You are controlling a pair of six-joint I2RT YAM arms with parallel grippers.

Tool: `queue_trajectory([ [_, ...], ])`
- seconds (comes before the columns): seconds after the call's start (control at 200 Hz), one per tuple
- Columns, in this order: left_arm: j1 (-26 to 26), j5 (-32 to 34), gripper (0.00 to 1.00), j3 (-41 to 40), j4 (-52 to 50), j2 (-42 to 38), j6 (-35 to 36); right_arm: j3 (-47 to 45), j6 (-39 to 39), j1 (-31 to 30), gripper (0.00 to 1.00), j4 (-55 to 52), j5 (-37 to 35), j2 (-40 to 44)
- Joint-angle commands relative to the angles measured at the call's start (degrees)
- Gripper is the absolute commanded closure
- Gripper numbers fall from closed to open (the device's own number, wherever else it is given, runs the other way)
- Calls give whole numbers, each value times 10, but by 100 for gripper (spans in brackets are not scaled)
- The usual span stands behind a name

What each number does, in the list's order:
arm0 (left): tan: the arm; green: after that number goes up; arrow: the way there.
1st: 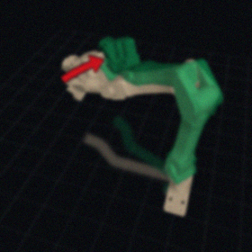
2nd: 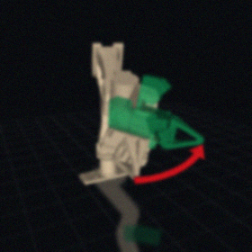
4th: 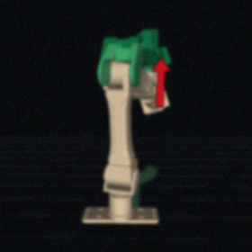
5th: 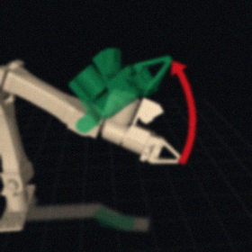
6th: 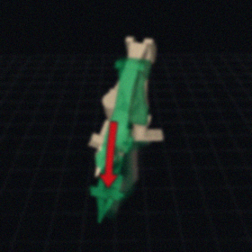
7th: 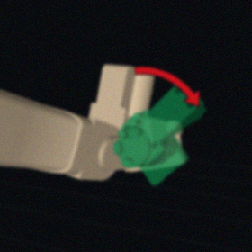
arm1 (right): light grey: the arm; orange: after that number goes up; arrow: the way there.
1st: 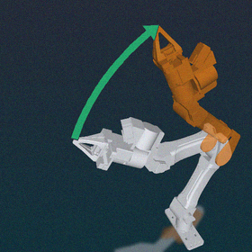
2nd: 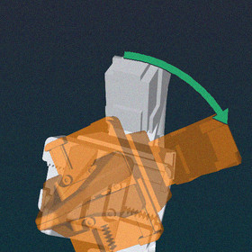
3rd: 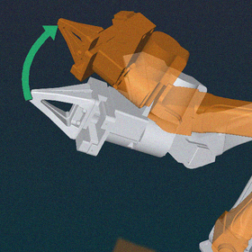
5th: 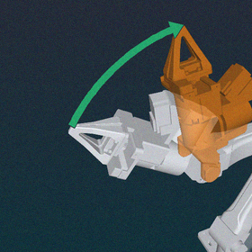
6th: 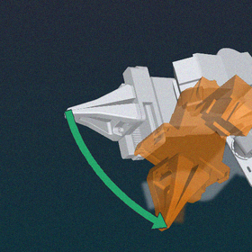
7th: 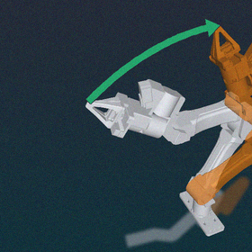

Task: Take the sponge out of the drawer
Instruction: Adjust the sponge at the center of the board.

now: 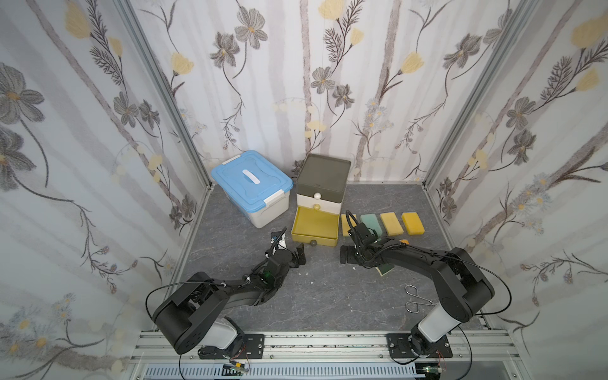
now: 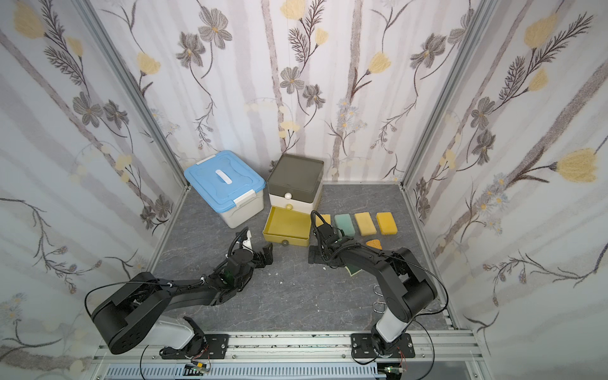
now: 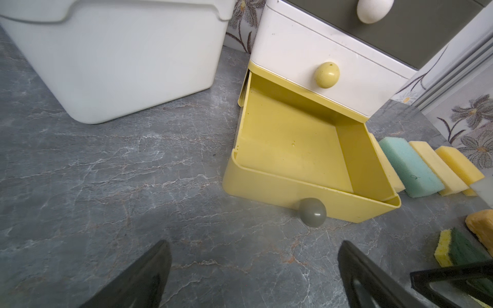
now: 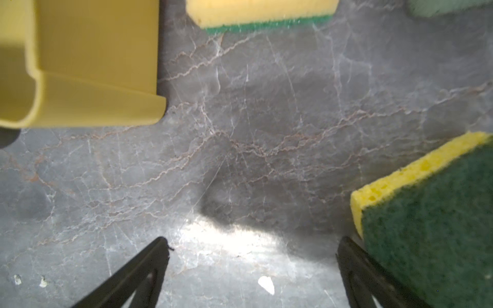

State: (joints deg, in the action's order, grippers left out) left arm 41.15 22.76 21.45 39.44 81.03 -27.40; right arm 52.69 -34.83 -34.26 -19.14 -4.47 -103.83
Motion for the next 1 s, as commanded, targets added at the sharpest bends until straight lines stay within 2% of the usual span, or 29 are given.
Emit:
queue_trajectory([
  [0.0, -1, 15, 0, -3, -10, -9, 3, 18, 15, 5, 0, 16, -18, -10],
  [0.784, -1, 43, 0, -8, -34, -35, 6, 86, 51, 57, 0, 4, -48, -56],
  [0.994, -1, 47, 0, -12, -38, -44, 6, 89, 56, 57, 0, -2, -46, -33],
])
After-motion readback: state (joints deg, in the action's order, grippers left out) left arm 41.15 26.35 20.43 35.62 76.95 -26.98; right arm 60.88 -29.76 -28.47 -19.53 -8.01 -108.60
